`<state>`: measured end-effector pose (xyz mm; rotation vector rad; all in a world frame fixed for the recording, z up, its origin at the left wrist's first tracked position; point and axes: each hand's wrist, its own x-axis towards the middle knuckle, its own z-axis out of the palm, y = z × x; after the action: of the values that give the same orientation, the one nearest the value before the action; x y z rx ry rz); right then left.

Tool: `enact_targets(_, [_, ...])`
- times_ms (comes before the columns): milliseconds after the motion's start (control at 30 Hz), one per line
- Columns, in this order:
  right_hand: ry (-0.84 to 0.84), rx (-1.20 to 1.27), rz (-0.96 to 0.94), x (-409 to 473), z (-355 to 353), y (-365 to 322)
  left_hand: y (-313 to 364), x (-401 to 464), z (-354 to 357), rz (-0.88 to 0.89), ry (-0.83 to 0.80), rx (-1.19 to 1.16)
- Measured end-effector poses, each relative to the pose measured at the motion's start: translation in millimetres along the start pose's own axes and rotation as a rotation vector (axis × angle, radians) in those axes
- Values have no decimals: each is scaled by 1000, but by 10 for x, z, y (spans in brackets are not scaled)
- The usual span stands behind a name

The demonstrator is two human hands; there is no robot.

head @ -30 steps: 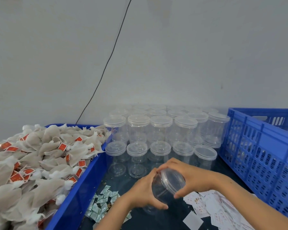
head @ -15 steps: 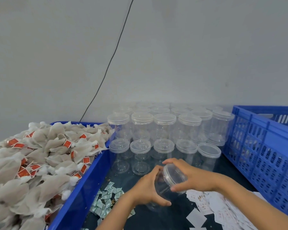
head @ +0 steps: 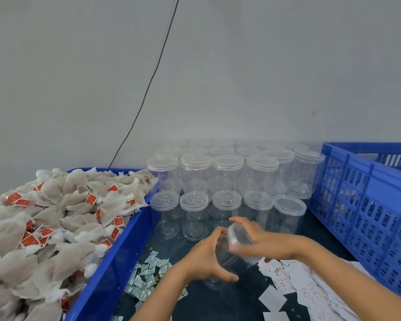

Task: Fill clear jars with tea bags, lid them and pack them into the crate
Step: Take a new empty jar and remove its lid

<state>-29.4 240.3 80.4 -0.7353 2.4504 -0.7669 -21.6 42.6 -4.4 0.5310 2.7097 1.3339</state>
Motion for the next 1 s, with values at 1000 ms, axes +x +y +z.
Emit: enact_targets(1000, [551,357,-58,220,708,729,-344,-285,15,-129,274,-293])
